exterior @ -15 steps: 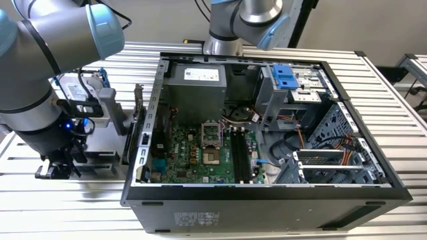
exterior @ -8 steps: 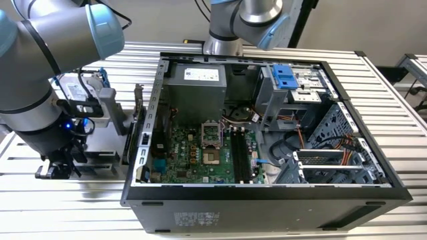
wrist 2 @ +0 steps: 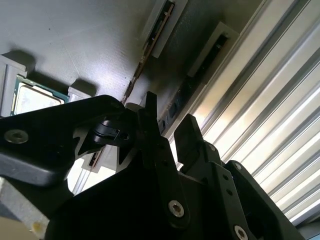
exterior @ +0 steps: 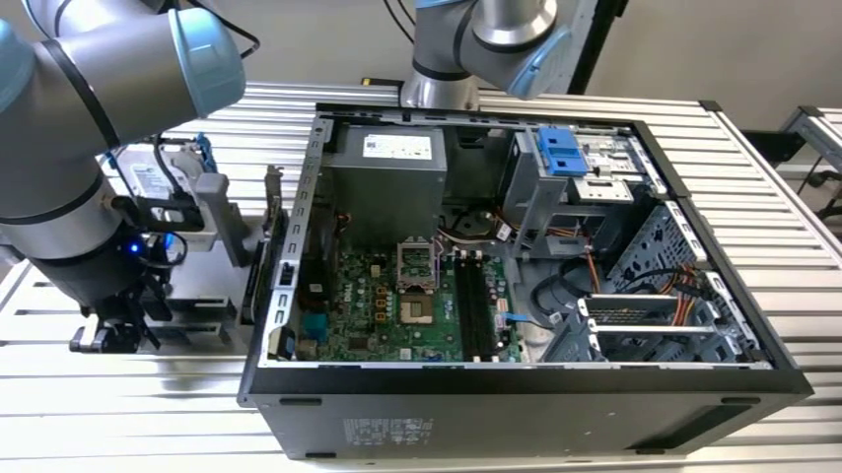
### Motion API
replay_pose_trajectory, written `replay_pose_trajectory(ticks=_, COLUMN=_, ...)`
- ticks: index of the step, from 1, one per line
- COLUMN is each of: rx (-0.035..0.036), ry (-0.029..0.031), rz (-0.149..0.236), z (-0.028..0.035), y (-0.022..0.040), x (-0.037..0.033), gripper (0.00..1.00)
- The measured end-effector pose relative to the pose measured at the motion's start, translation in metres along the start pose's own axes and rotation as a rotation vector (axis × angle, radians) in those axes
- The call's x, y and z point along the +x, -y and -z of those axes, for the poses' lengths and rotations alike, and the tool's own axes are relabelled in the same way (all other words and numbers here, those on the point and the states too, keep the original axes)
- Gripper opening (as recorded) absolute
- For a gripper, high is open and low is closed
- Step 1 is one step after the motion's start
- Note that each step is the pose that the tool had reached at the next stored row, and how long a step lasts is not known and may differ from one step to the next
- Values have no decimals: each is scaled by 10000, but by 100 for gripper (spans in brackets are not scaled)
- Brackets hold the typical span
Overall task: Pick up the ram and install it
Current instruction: 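Pick up the ram and move it above insertion slot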
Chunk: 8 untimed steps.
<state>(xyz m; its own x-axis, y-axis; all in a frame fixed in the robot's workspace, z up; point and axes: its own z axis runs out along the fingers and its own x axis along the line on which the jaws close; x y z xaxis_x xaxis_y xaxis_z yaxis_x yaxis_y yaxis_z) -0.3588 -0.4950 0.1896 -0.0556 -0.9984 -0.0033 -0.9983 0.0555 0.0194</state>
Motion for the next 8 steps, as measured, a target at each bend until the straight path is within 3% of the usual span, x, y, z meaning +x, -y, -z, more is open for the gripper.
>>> replay_pose_trajectory(ticks=8, rx=1, ry=0, rz=18, z=-1, y=0, x=0, gripper=100)
